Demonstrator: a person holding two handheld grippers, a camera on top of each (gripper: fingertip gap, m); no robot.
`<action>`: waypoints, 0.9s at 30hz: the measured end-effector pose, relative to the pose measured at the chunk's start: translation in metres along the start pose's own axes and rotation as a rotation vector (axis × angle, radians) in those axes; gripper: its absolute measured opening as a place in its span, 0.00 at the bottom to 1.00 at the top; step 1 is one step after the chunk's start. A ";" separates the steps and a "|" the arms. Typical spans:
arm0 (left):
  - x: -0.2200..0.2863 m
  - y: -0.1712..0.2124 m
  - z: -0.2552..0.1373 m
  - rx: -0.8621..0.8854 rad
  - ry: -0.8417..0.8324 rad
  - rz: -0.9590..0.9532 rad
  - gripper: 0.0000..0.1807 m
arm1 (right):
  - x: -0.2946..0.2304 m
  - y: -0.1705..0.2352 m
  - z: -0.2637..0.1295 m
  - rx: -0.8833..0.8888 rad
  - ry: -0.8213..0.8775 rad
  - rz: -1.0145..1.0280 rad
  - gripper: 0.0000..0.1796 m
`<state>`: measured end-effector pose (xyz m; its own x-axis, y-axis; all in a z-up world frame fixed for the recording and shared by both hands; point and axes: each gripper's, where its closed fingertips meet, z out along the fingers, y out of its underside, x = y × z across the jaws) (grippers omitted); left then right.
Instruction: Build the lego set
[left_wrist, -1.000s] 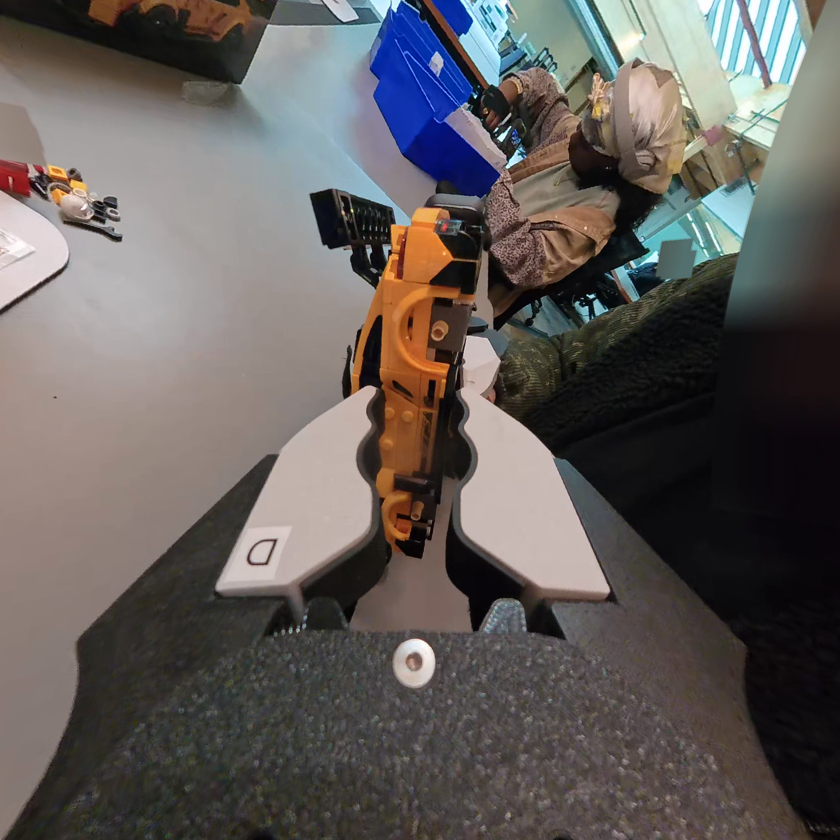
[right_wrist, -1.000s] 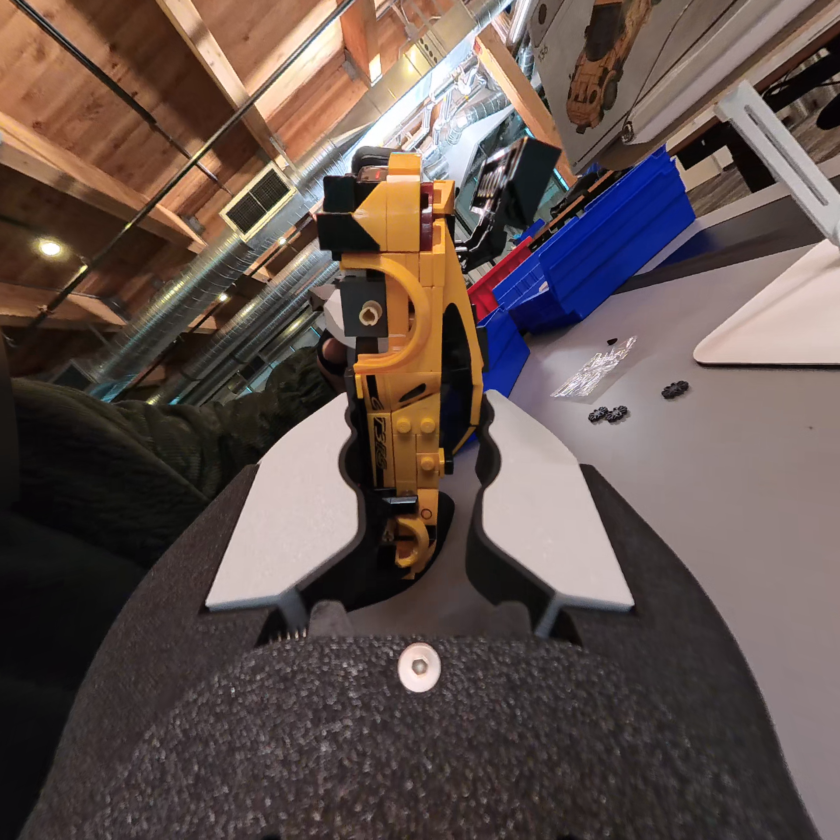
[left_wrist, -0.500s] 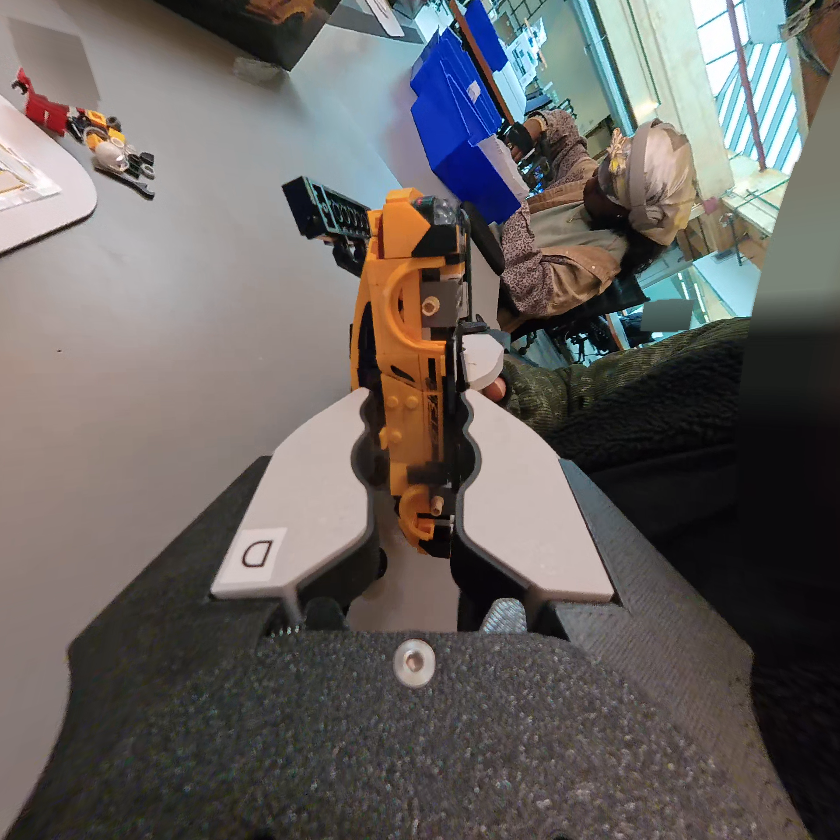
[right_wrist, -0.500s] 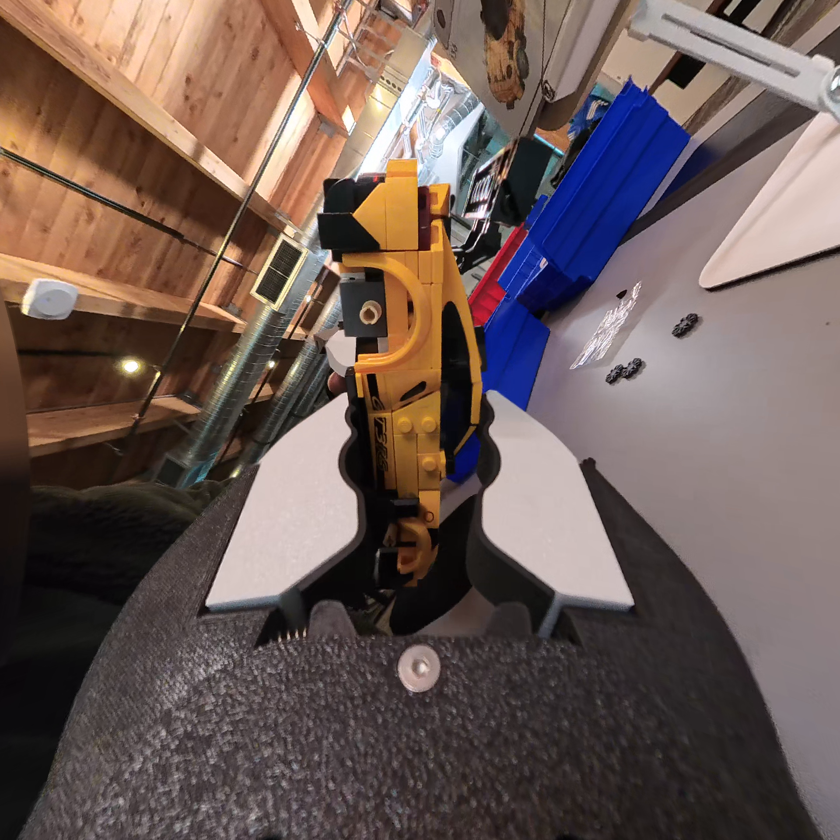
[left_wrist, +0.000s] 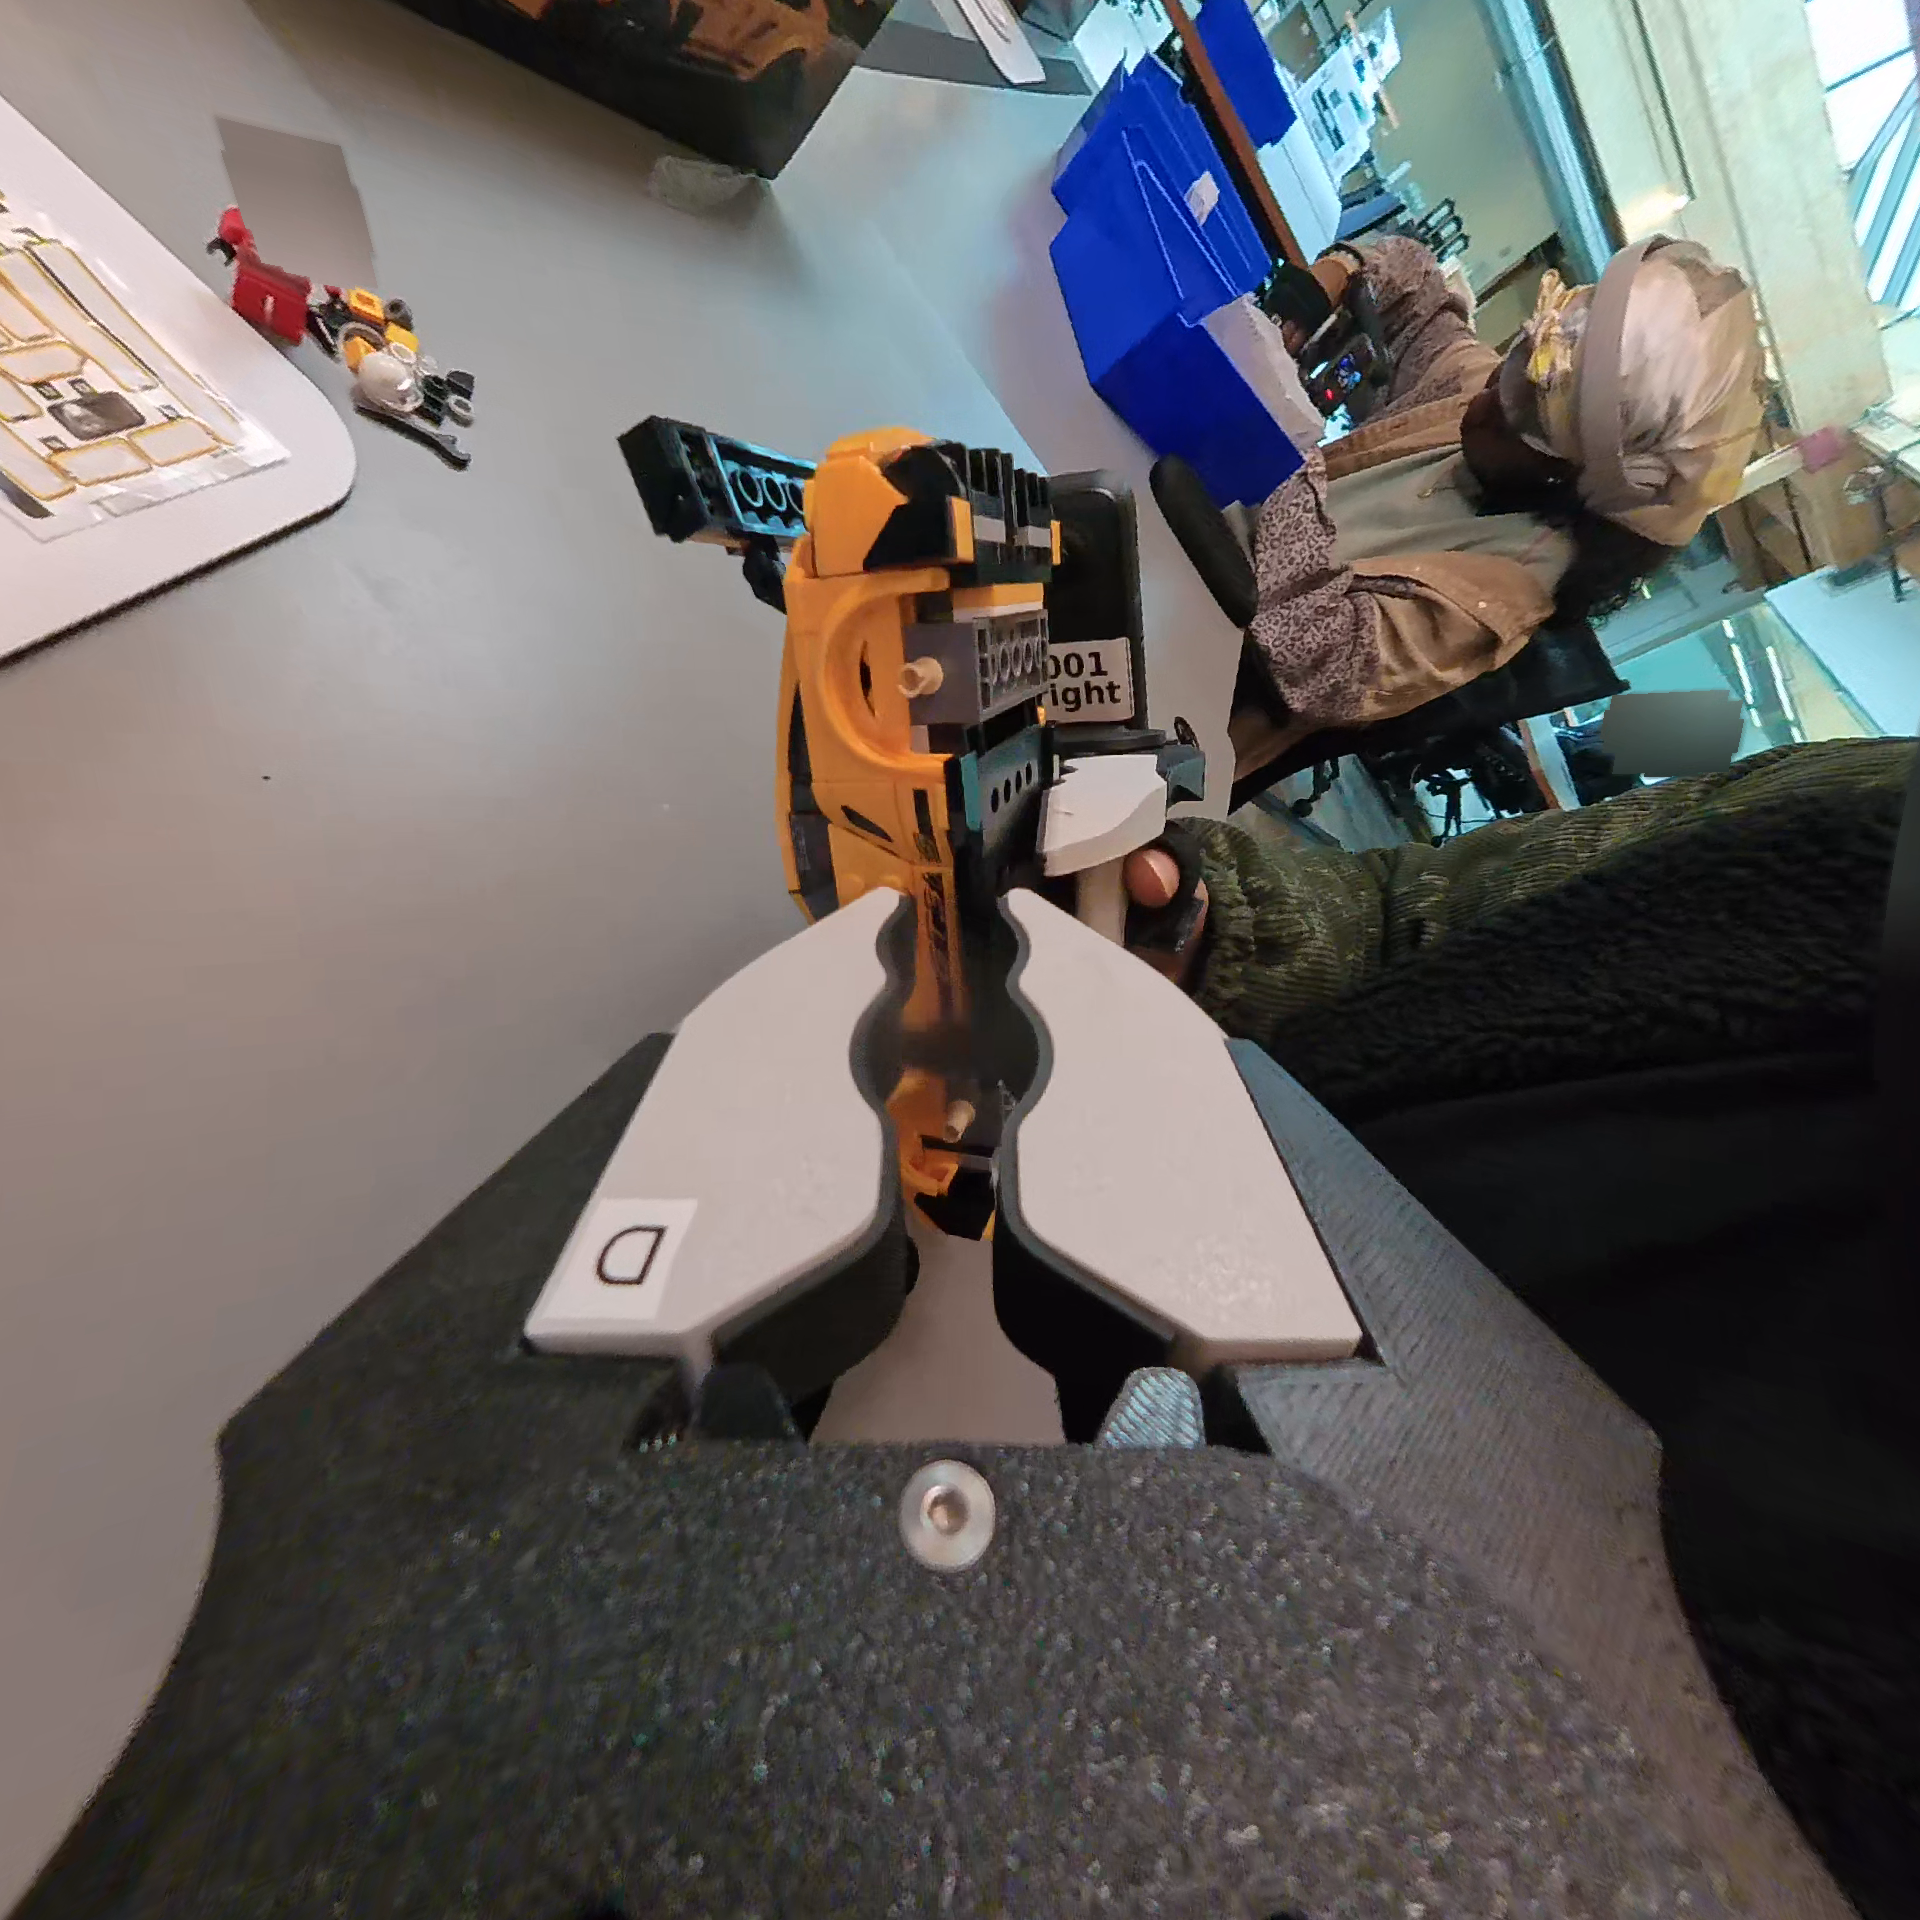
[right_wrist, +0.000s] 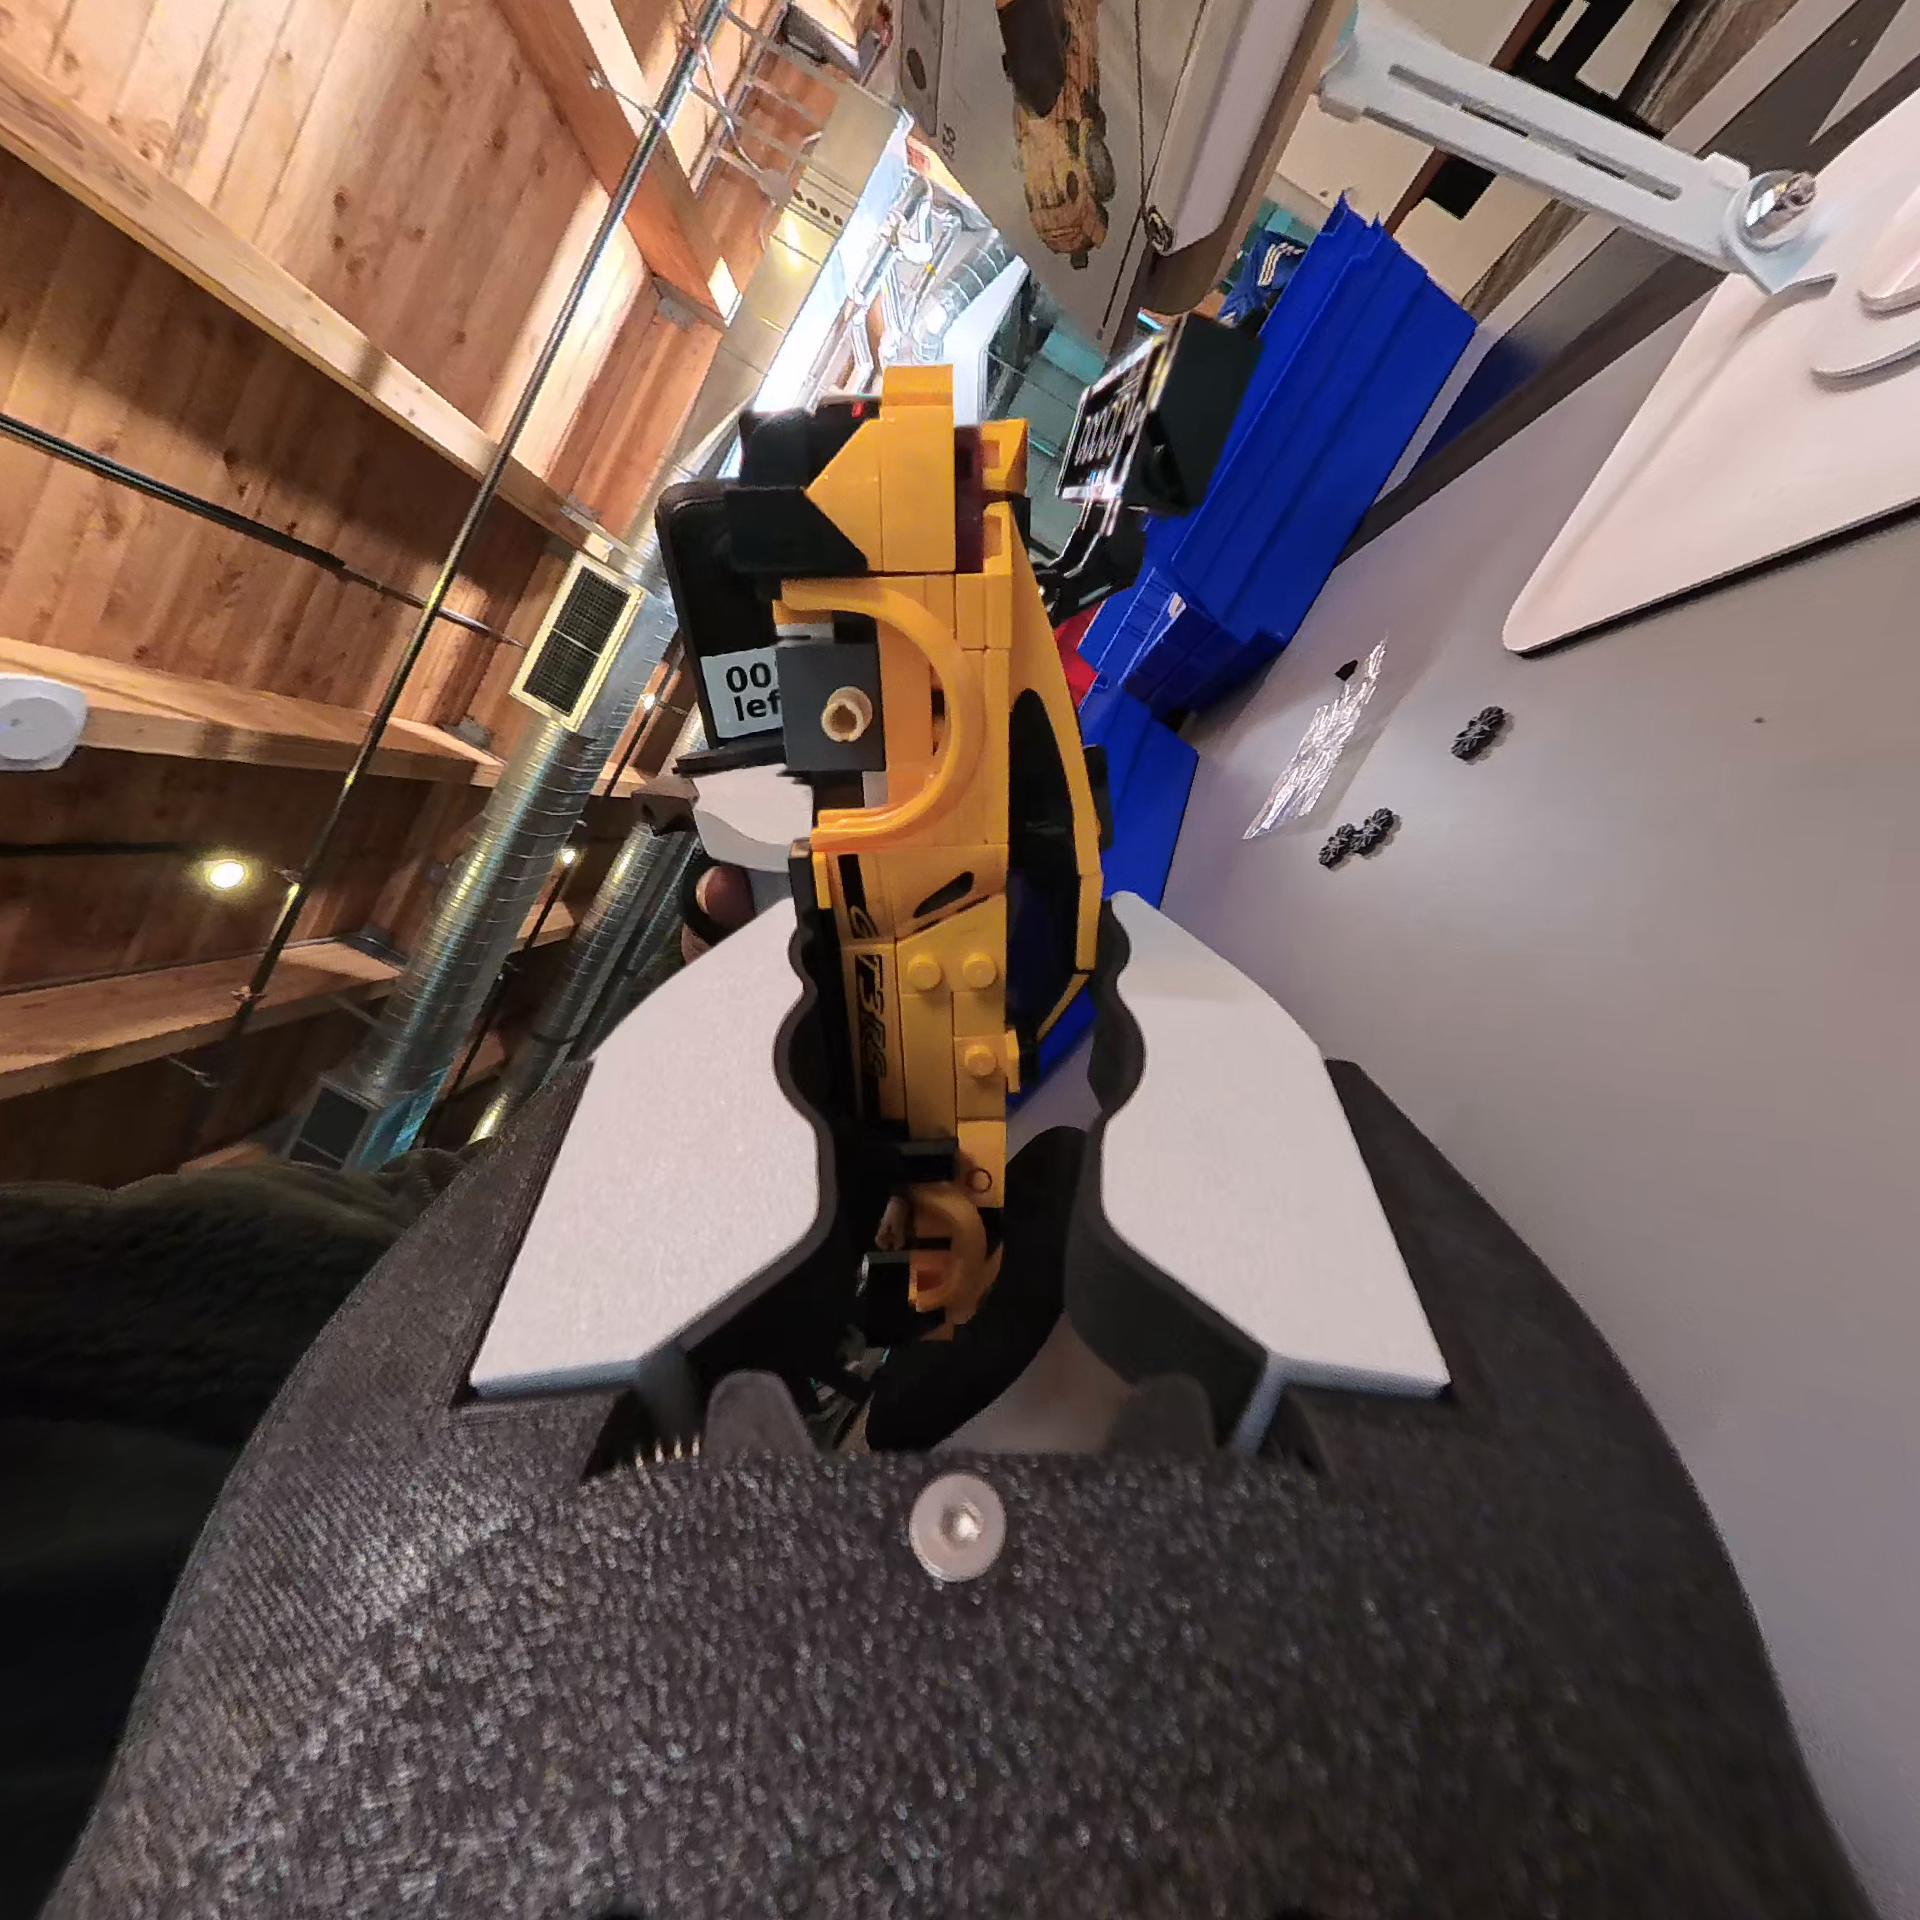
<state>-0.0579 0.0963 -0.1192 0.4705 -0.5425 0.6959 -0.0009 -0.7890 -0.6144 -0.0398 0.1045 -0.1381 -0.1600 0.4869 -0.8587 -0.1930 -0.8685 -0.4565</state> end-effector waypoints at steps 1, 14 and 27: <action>0.000 0.001 0.001 -0.002 0.002 -0.002 0.07 | 0.000 0.000 0.000 -0.002 -0.003 0.004 0.27; 0.003 0.004 0.000 0.015 0.036 -0.005 0.09 | -0.004 0.002 0.001 -0.010 -0.028 0.020 0.27; -0.005 0.019 0.000 -0.018 0.012 0.007 0.21 | -0.002 -0.002 -0.001 0.008 -0.029 0.051 0.27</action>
<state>-0.0600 0.0843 -0.1344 0.4595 -0.5515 0.6963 -0.0200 -0.7901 -0.6126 -0.0384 0.1054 -0.1360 -0.1983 0.4444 -0.8736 -0.1910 -0.8917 -0.4102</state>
